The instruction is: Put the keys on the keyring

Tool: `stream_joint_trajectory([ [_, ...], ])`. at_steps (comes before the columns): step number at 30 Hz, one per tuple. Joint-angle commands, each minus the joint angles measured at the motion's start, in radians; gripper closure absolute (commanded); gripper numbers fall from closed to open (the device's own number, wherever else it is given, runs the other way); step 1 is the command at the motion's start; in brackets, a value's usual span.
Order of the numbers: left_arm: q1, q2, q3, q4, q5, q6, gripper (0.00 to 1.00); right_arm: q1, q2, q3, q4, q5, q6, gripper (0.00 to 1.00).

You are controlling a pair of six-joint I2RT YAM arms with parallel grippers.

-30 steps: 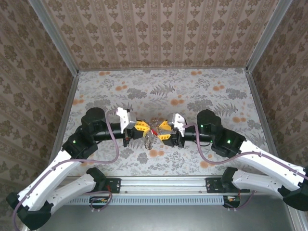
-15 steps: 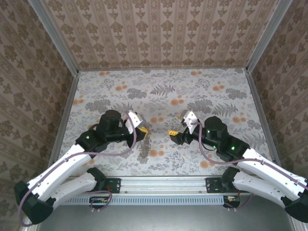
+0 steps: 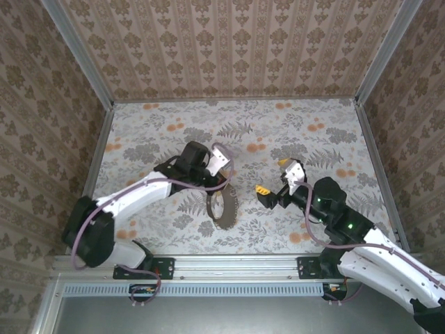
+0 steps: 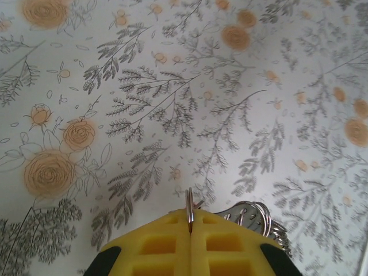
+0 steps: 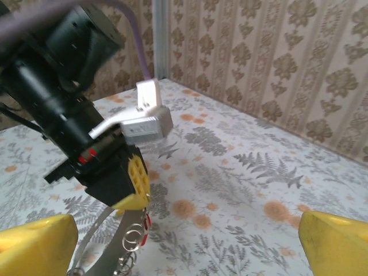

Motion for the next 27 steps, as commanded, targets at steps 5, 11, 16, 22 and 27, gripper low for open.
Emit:
stream_joint_trajectory([
  [5,0.004,0.219,0.153,0.085,0.031,-0.014,1.0,-0.053,-0.029,-0.033,-0.009,0.064,0.034,0.0],
  [11,0.005,0.329,0.205,0.075,0.032,-0.041,0.92,-0.087,-0.017,-0.051,0.0,0.103,0.049,0.0],
  [16,0.007,0.297,0.202,0.055,0.028,-0.048,0.75,-0.11,-0.028,-0.067,0.009,0.132,0.058,0.0],
  [22,0.0,0.075,0.106,0.038,0.021,-0.069,0.36,-0.142,-0.048,-0.073,-0.002,0.205,0.069,0.0],
  [27,0.008,-0.287,-0.038,-0.031,-0.271,-0.078,0.0,-0.218,-0.011,-0.103,0.005,0.246,0.081,0.0],
])
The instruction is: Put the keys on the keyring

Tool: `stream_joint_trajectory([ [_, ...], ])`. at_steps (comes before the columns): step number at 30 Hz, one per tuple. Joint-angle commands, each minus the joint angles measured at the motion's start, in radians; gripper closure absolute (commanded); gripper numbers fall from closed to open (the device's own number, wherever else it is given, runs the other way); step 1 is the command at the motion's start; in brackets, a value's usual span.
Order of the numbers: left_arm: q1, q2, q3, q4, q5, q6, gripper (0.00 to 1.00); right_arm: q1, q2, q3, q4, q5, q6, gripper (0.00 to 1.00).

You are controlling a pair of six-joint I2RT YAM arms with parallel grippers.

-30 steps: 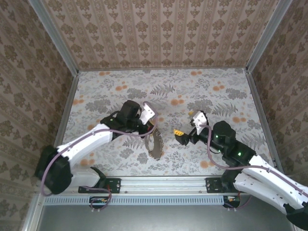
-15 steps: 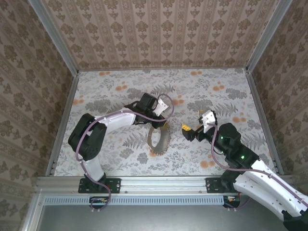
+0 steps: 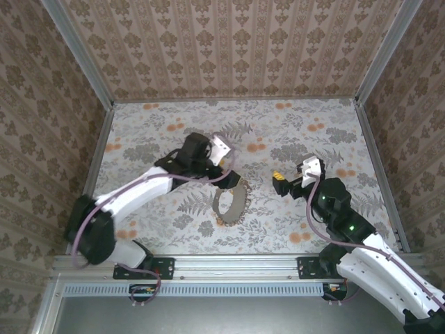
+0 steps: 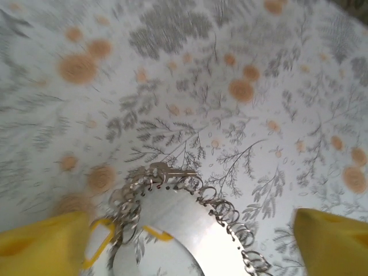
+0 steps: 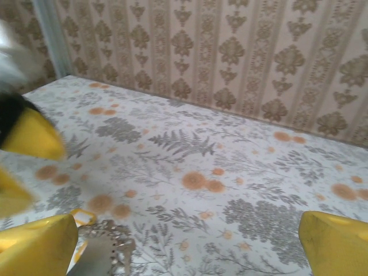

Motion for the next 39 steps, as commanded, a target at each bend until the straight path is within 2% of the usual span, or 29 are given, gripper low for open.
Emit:
stream_joint_trajectory([
  [1,0.015,-0.244,-0.104,-0.051,-0.25,-0.01,0.0,-0.067,0.044,-0.046,0.029,0.059,0.027,0.0],
  [4,0.034,-0.473,-0.227,0.028,-0.424,-0.013,0.0,-0.165,0.126,-0.069,0.082,0.037,0.067,0.0],
  [7,0.048,-0.588,-0.292,0.046,-0.657,-0.095,0.0,-0.26,0.171,-0.106,0.146,0.019,0.103,0.0],
  [9,0.061,-0.66,-0.385,0.125,-0.728,-0.059,0.0,-0.33,0.191,-0.146,0.223,-0.006,0.127,0.0],
  [11,0.108,-0.673,-0.42,0.143,-0.715,-0.019,0.0,-0.387,0.196,-0.222,0.377,-0.081,0.123,0.0],
  [16,0.233,-0.559,-0.418,0.153,-0.786,-0.028,0.0,-0.43,0.298,-0.261,0.537,-0.067,0.023,0.0],
  [20,0.341,-0.492,-0.465,0.276,-0.806,-0.022,0.0,-0.436,0.504,-0.289,0.766,-0.086,-0.036,0.0],
  [22,0.394,-0.439,-0.473,0.297,-0.833,-0.038,0.0,-0.455,0.623,-0.268,0.861,-0.103,-0.015,0.0],
  [26,0.477,-0.304,-0.476,0.406,-0.868,-0.005,0.0,-0.473,0.786,-0.15,0.852,-0.112,-0.025,0.0],
  [29,0.52,-0.203,-0.486,0.565,-0.843,0.061,0.0,-0.505,0.925,-0.137,0.956,-0.126,0.023,0.0],
  [32,0.558,-0.078,-0.495,0.741,-0.793,0.109,0.0,-0.537,0.961,-0.104,0.917,-0.126,0.061,0.0],
  [34,0.589,-0.004,-0.519,0.875,-0.721,0.111,0.0,-0.544,0.979,-0.096,0.923,-0.138,0.069,0.0],
  [36,0.6,0.039,-0.506,0.868,-0.688,0.099,0.0,-0.544,0.98,-0.096,0.925,-0.138,0.069,0.0],
  [39,0.607,0.142,-0.571,1.058,-0.648,0.102,0.0,-0.543,0.98,-0.088,0.909,-0.131,0.067,0.0],
])
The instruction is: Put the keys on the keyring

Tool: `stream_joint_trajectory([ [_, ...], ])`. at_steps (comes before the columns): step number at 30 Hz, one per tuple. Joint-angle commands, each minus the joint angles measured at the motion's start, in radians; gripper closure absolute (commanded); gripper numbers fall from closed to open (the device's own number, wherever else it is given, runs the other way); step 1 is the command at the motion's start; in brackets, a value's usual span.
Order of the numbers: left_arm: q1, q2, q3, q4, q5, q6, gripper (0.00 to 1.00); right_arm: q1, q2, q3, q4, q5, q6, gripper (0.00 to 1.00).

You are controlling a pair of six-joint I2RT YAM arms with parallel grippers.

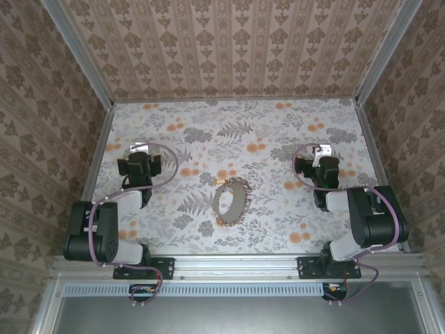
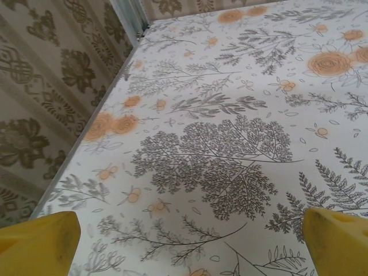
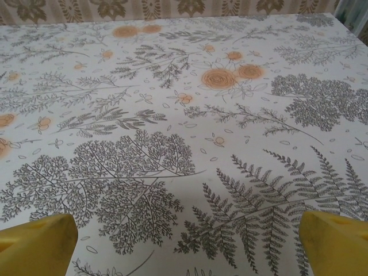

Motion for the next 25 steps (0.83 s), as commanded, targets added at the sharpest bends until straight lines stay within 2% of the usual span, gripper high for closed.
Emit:
stream_joint_trajectory([
  [1,0.022,0.088,-0.051,0.265,0.095,0.032,0.0,0.002,0.008,0.027,0.035,-0.013,0.023,0.0],
  [2,0.047,0.08,-0.05,0.224,0.147,-0.002,0.0,0.002,0.009,0.027,0.035,-0.01,0.021,0.0],
  [4,0.063,0.134,-0.071,0.344,0.158,0.006,0.0,0.004,0.007,0.024,0.038,-0.01,0.02,0.0],
  [5,0.069,0.11,-0.057,0.26,0.182,-0.012,0.0,0.005,0.005,0.022,0.039,-0.008,0.019,0.0],
  [7,0.086,0.12,-0.063,0.295,0.216,-0.012,0.0,0.019,0.007,0.025,0.036,0.011,0.007,0.0],
  [13,0.052,0.12,-0.064,0.297,0.192,0.018,0.0,0.027,0.007,0.029,0.028,0.015,-0.002,0.0],
  [25,0.069,0.118,-0.056,0.278,0.214,0.002,0.0,0.024,0.011,0.027,0.035,-0.006,-0.007,0.0],
])
